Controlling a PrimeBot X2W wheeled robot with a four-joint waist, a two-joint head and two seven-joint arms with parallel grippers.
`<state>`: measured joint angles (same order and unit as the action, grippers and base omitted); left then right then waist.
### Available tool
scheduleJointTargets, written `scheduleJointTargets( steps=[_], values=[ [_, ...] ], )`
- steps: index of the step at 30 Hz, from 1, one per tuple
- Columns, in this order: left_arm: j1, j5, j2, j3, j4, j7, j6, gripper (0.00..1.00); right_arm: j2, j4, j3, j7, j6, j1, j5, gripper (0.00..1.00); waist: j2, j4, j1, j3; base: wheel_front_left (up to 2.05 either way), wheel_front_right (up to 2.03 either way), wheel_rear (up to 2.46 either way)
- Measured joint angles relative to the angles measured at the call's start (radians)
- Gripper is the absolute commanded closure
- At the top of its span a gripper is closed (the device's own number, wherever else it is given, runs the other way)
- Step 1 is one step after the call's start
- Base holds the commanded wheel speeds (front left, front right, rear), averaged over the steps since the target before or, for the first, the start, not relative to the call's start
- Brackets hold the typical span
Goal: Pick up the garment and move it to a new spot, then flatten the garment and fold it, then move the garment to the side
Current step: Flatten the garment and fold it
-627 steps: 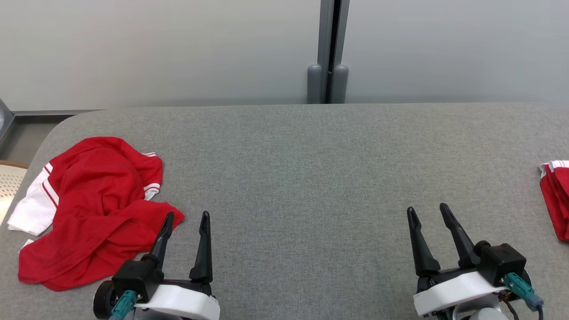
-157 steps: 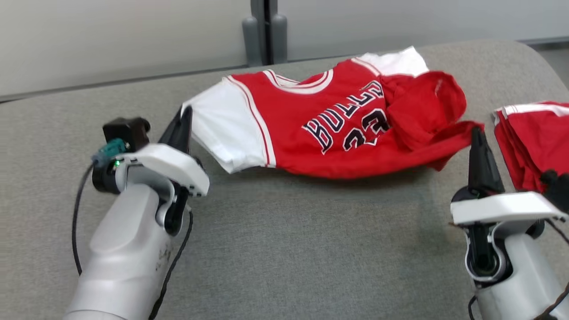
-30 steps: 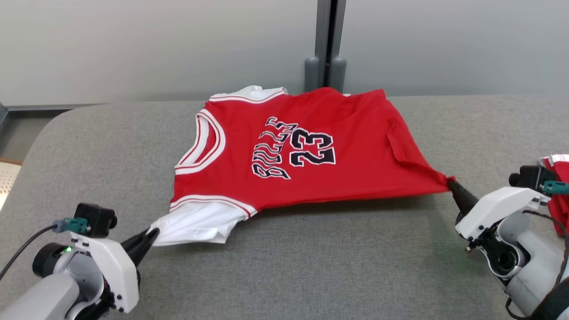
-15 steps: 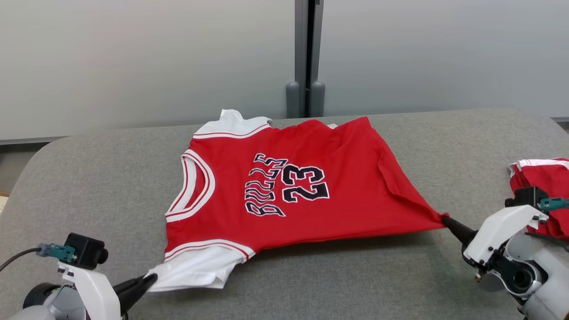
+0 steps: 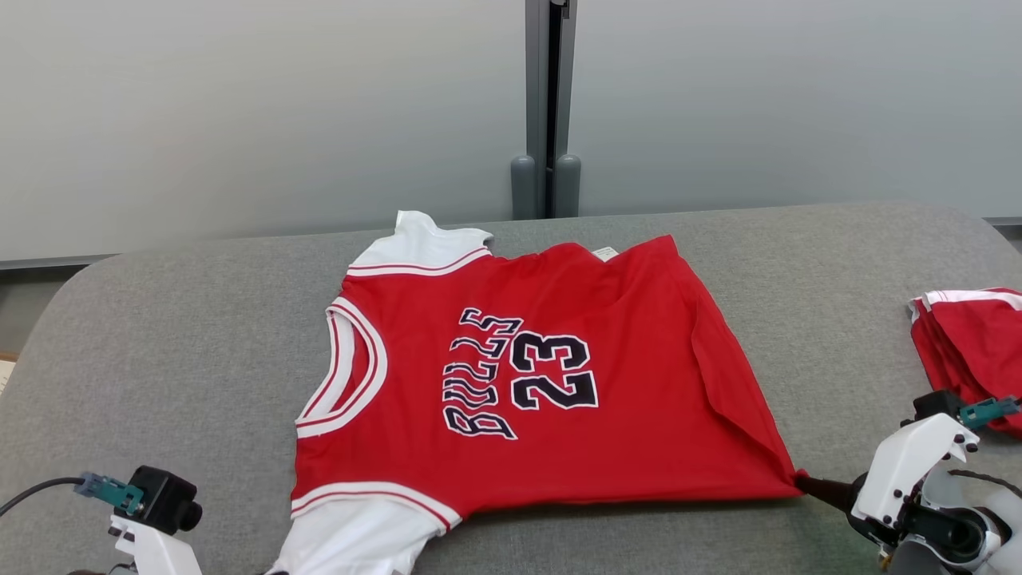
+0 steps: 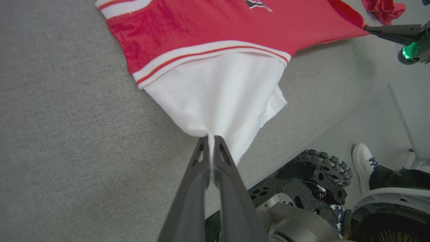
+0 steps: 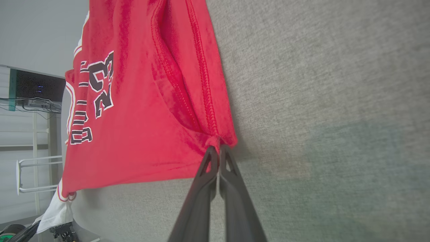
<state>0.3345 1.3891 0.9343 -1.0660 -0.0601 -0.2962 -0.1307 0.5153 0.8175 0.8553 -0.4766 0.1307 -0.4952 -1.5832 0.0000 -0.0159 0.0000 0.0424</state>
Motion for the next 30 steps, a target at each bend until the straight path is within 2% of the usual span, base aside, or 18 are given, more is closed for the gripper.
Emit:
scheduleJointTargets(
  steps=[7,14,22,30],
  values=[
    [-0.009,0.030,0.038,-0.018,0.061,-0.051,0.000,1.00,0.040,-0.028,0.014,-0.103,0.000,0.004,-0.020,1.00,0.0000,-0.003,0.0000,-0.001,0.00,0.00,0.00],
    [-0.015,0.029,0.062,-0.025,0.102,-0.074,0.006,1.00,0.083,-0.068,0.023,-0.141,0.000,0.001,-0.019,1.00,0.0000,0.001,0.0001,-0.004,0.00,0.00,0.00],
    [0.036,-0.024,0.030,0.014,0.093,-0.012,0.013,1.00,0.098,-0.102,-0.012,-0.104,0.000,-0.059,-0.019,1.00,0.0000,0.008,0.0000,-0.015,0.00,0.00,0.00],
    [0.120,-0.089,0.007,0.035,0.031,-0.008,0.013,1.00,0.085,-0.084,-0.013,-0.095,0.000,-0.161,0.010,1.00,0.0000,0.016,0.0000,-0.036,0.00,0.00,0.00]
  ],
)
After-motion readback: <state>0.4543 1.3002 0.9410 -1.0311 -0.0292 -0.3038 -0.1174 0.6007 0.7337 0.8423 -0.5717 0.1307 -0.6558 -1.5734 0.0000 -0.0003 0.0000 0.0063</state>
